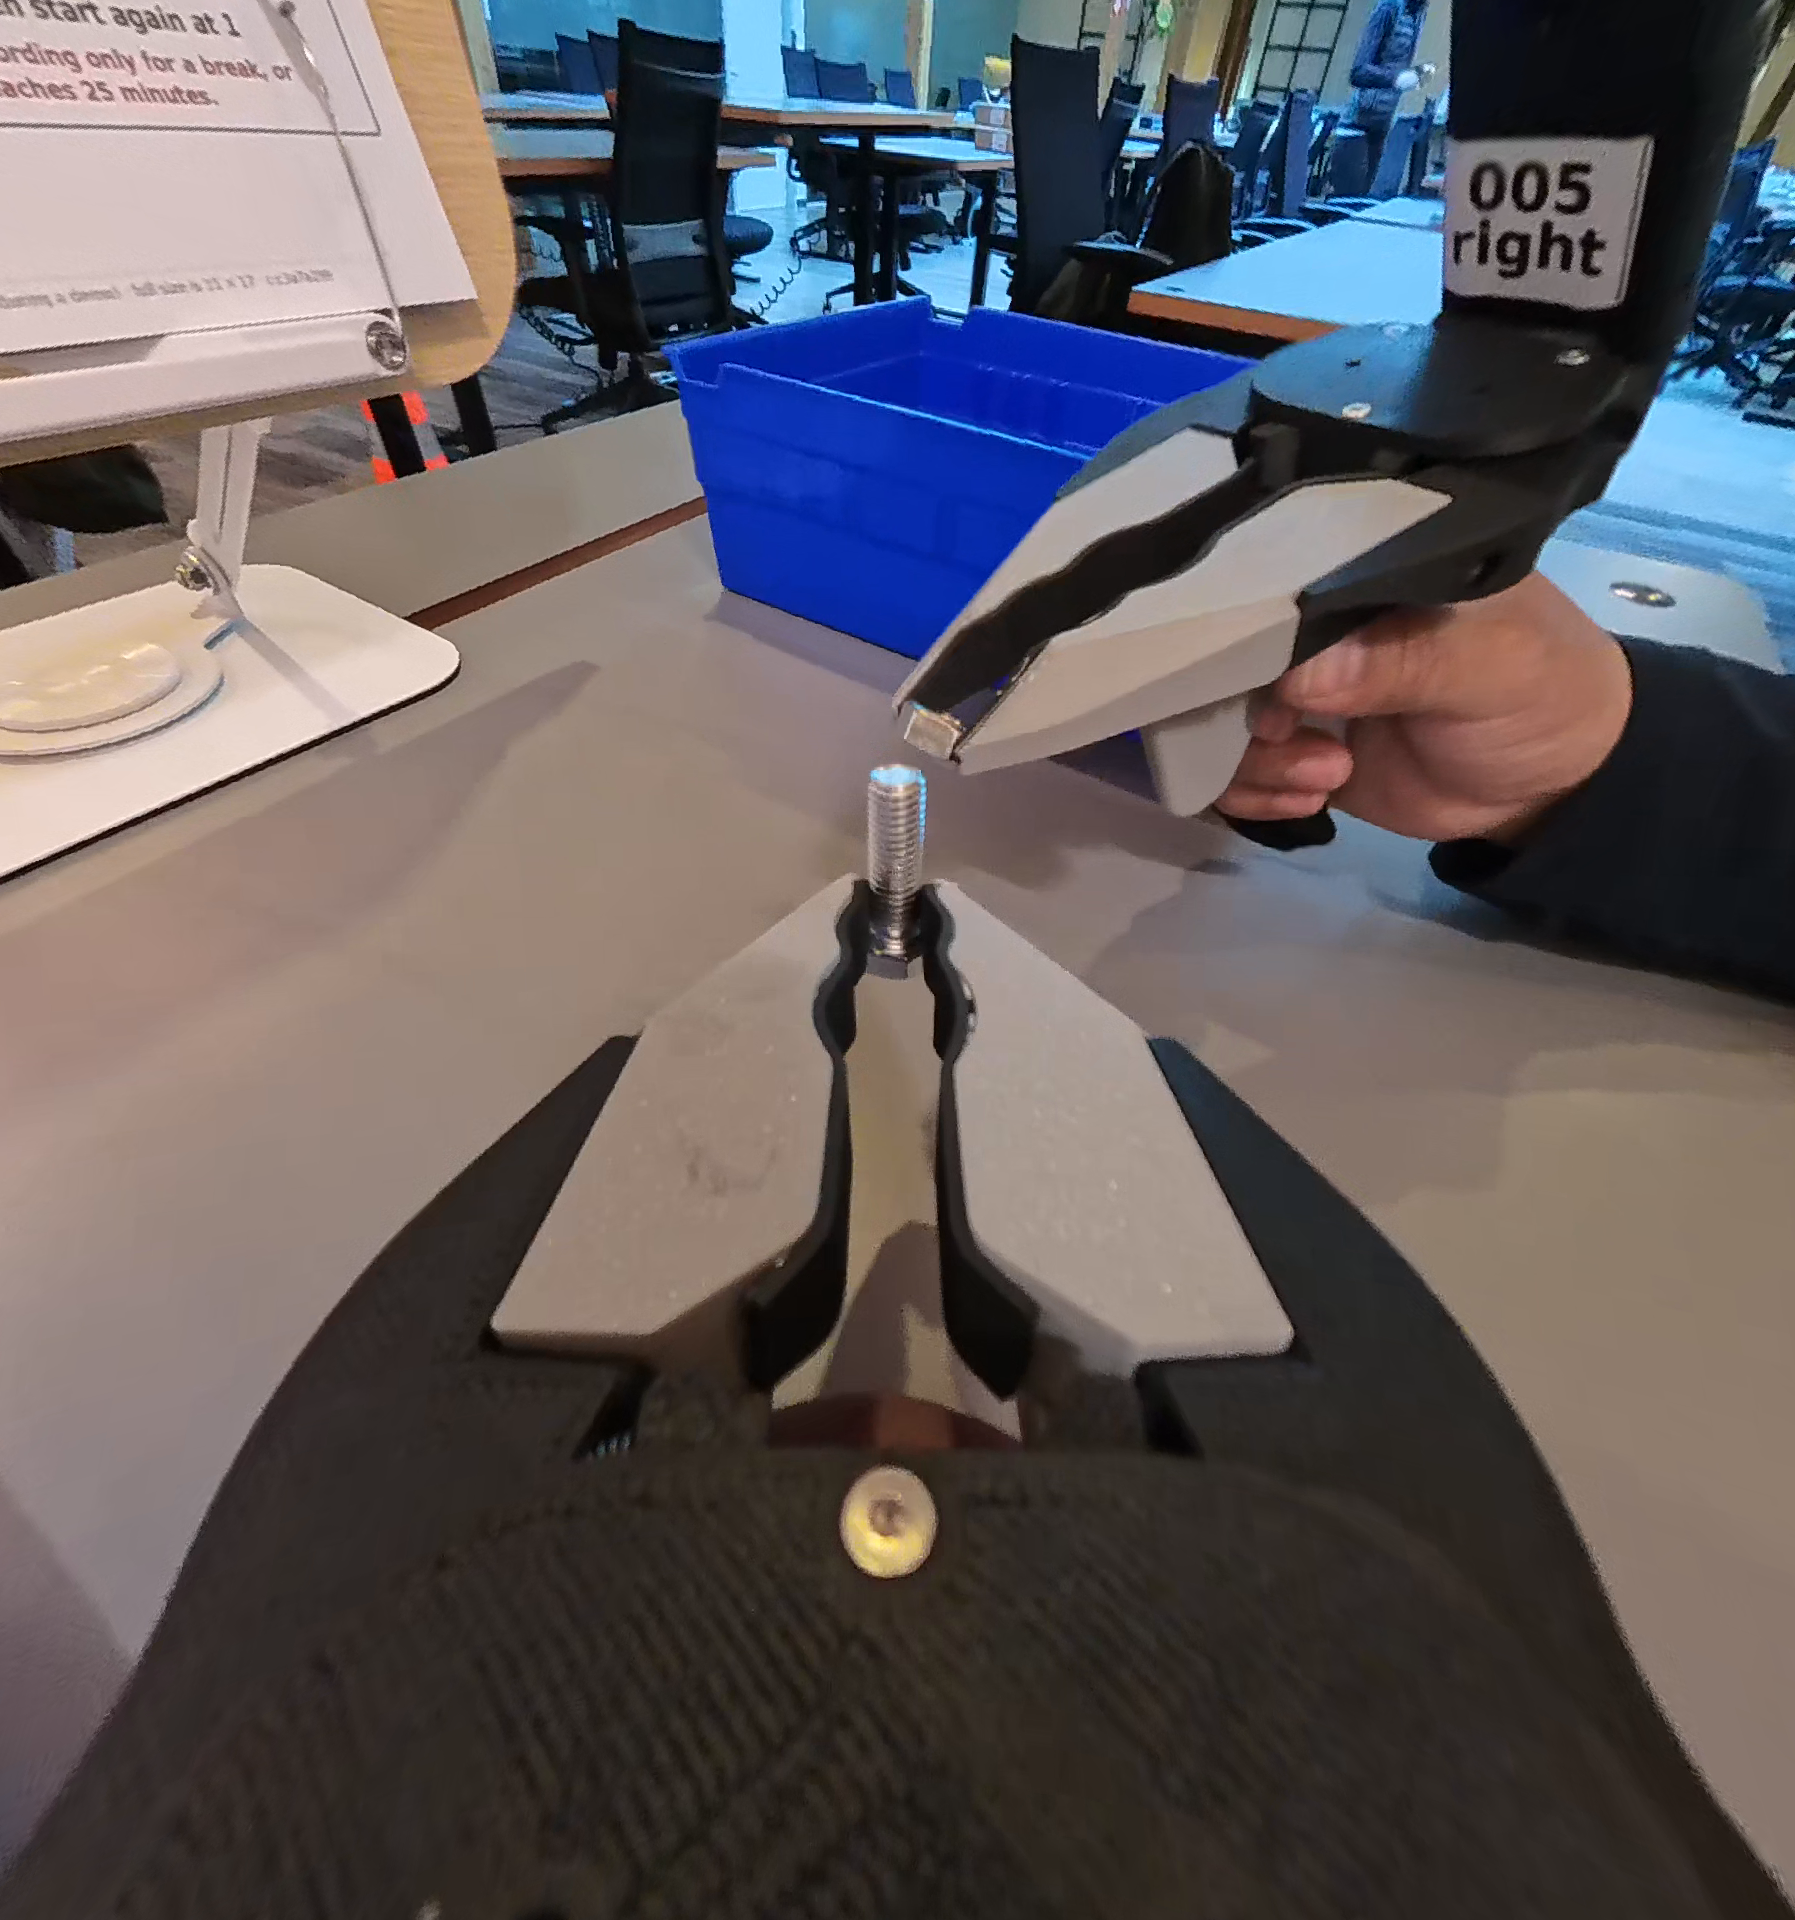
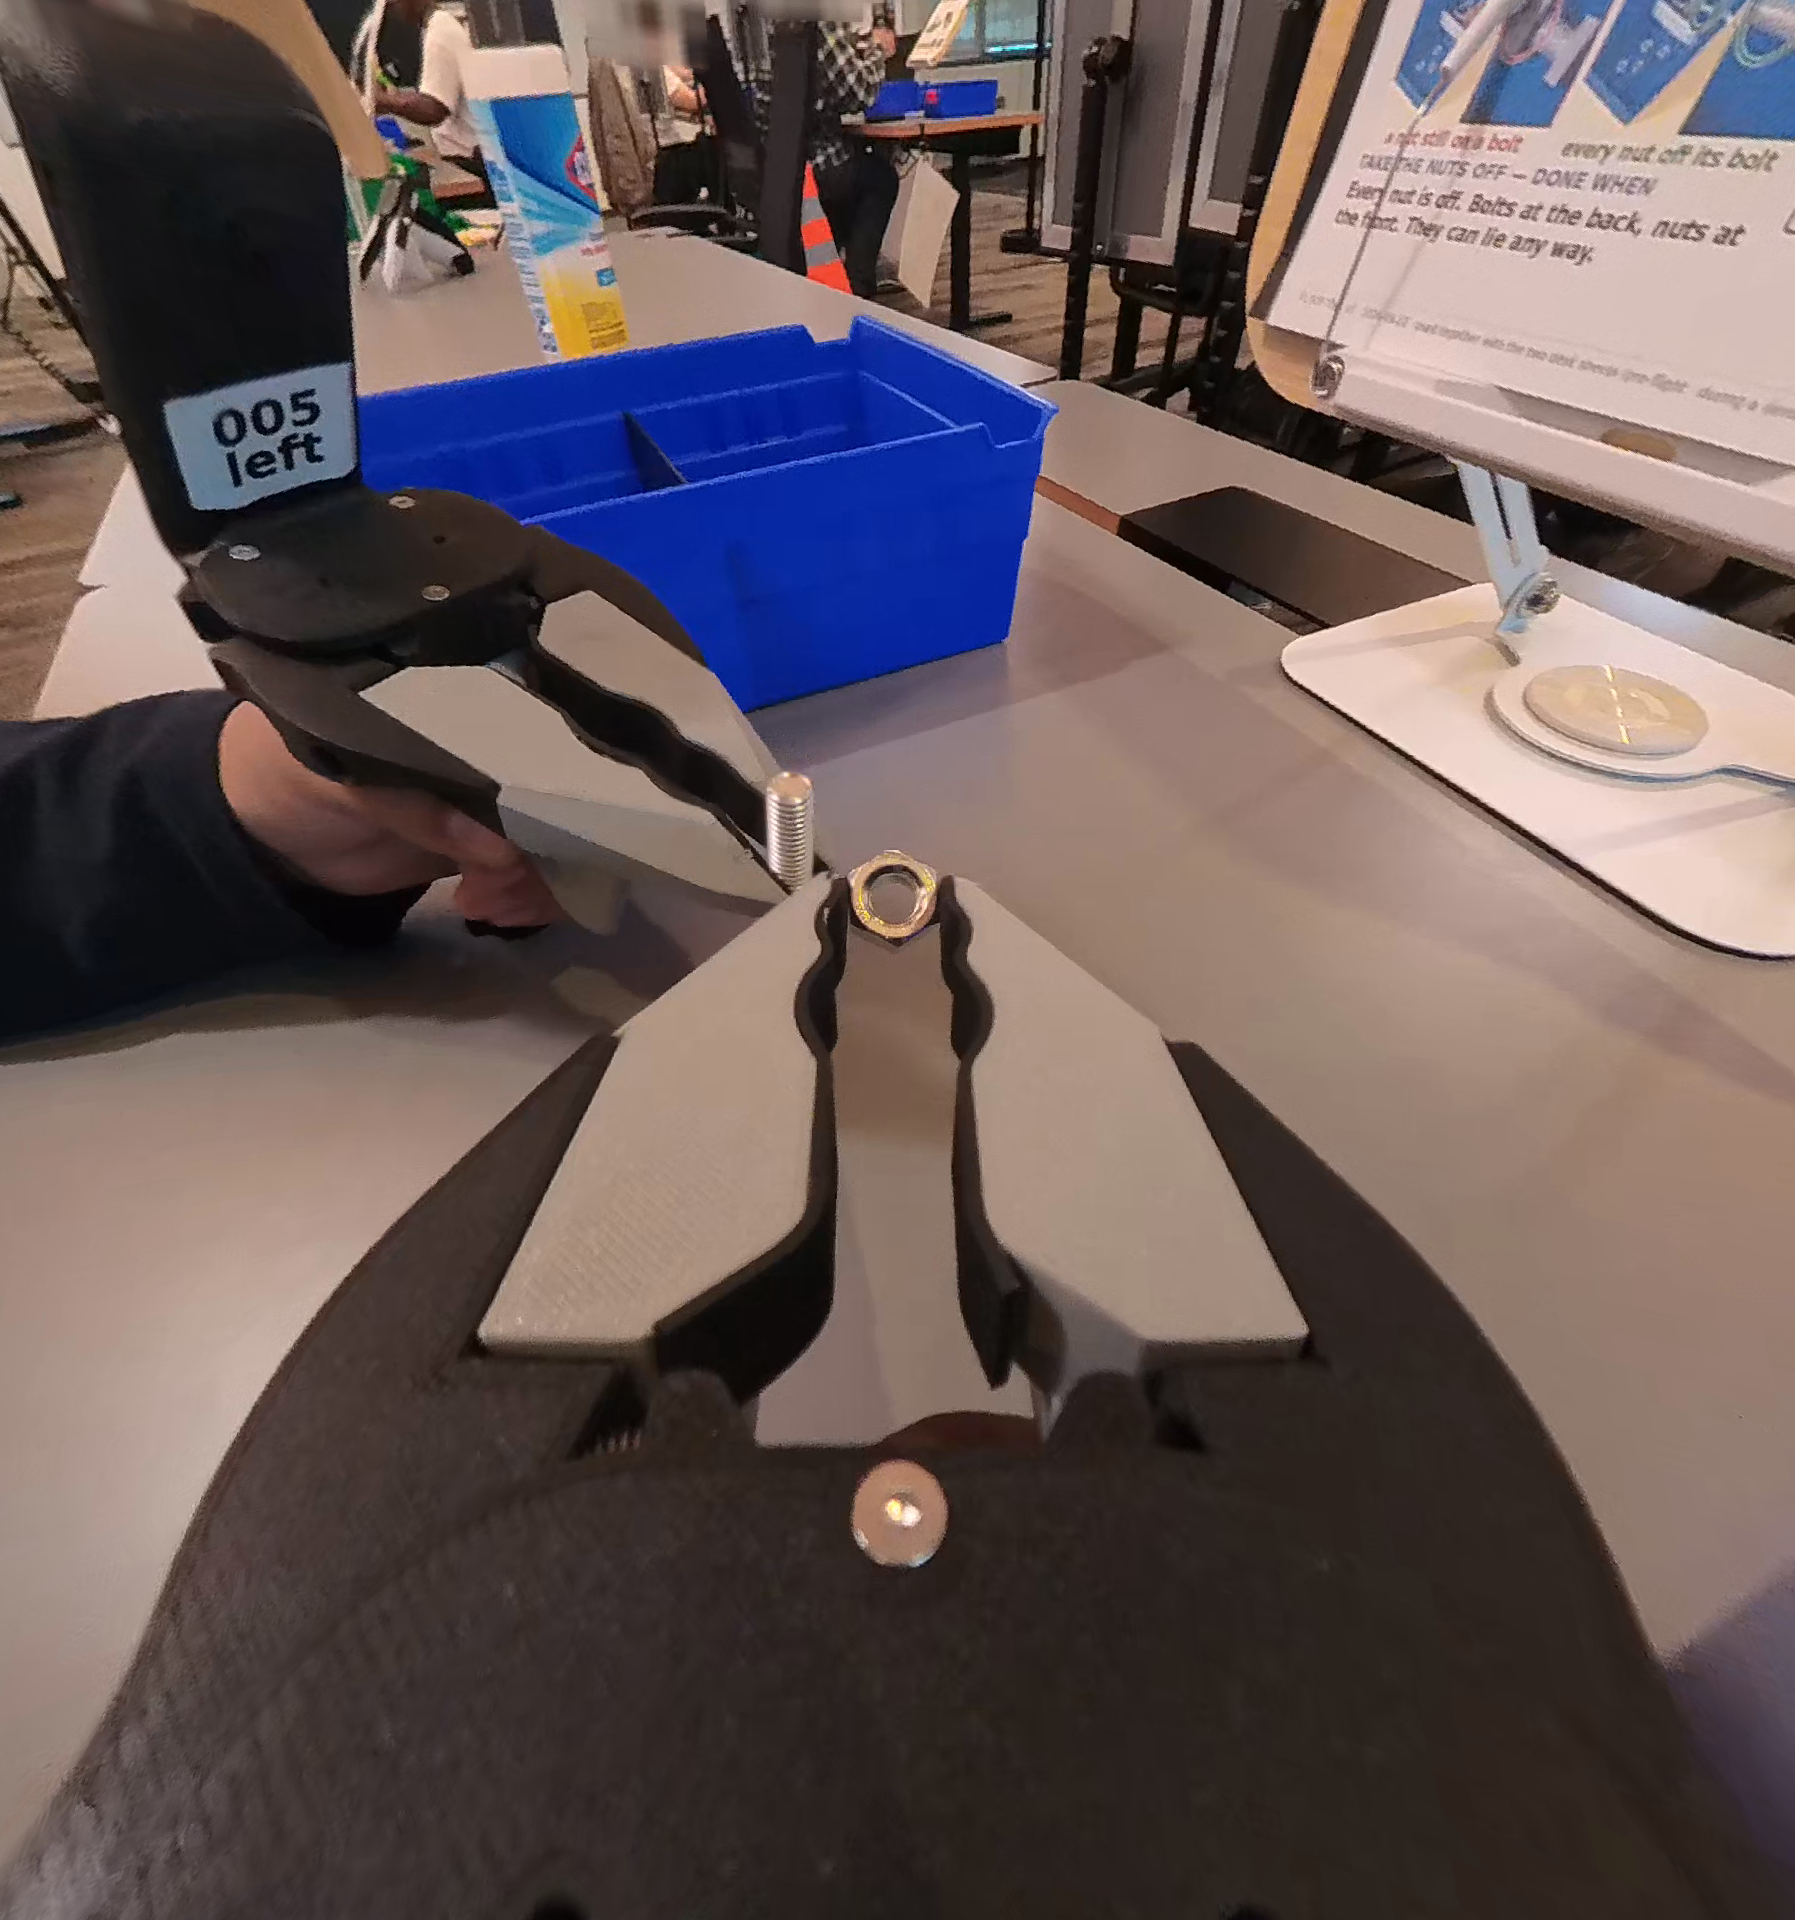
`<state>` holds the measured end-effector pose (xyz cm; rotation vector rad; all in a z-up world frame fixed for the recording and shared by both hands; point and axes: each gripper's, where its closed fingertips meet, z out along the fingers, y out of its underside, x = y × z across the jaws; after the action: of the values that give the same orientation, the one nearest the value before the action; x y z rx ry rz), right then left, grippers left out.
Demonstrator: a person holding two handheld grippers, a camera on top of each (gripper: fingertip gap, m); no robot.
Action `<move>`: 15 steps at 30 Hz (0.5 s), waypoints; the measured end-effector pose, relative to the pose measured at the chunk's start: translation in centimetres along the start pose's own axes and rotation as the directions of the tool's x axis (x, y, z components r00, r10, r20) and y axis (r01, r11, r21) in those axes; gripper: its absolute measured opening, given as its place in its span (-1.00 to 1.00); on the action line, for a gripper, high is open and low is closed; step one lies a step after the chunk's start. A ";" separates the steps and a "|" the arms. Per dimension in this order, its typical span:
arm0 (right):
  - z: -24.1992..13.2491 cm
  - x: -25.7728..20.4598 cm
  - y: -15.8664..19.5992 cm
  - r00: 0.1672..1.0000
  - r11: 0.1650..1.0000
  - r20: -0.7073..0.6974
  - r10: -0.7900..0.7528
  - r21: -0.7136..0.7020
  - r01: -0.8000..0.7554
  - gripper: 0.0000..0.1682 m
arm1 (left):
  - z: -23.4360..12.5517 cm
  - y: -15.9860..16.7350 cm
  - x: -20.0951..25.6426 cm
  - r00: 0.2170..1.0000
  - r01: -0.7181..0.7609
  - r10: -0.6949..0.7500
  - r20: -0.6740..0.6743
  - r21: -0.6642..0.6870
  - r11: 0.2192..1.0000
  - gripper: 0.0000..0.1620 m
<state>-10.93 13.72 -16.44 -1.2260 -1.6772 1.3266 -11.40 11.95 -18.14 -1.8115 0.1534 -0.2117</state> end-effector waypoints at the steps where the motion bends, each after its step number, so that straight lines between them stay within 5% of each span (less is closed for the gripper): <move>1: -0.1 -0.2 -0.1 1.000 1.000 0.012 -0.009 -0.004 0.009 -0.83 | 0.0 0.0 0.1 1.000 -0.011 0.011 -0.004 0.000 1.000 -0.92; 15: -1.5 -1.3 -1.9 0.987 0.987 -0.014 -0.158 0.005 0.158 -0.83 | 0.4 0.1 0.8 0.996 -0.093 0.093 0.009 -0.006 0.996 -0.92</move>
<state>-9.64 12.94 -14.16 -1.0726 -1.7217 1.2238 -10.49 12.14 -18.31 -1.8061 0.2316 -0.1374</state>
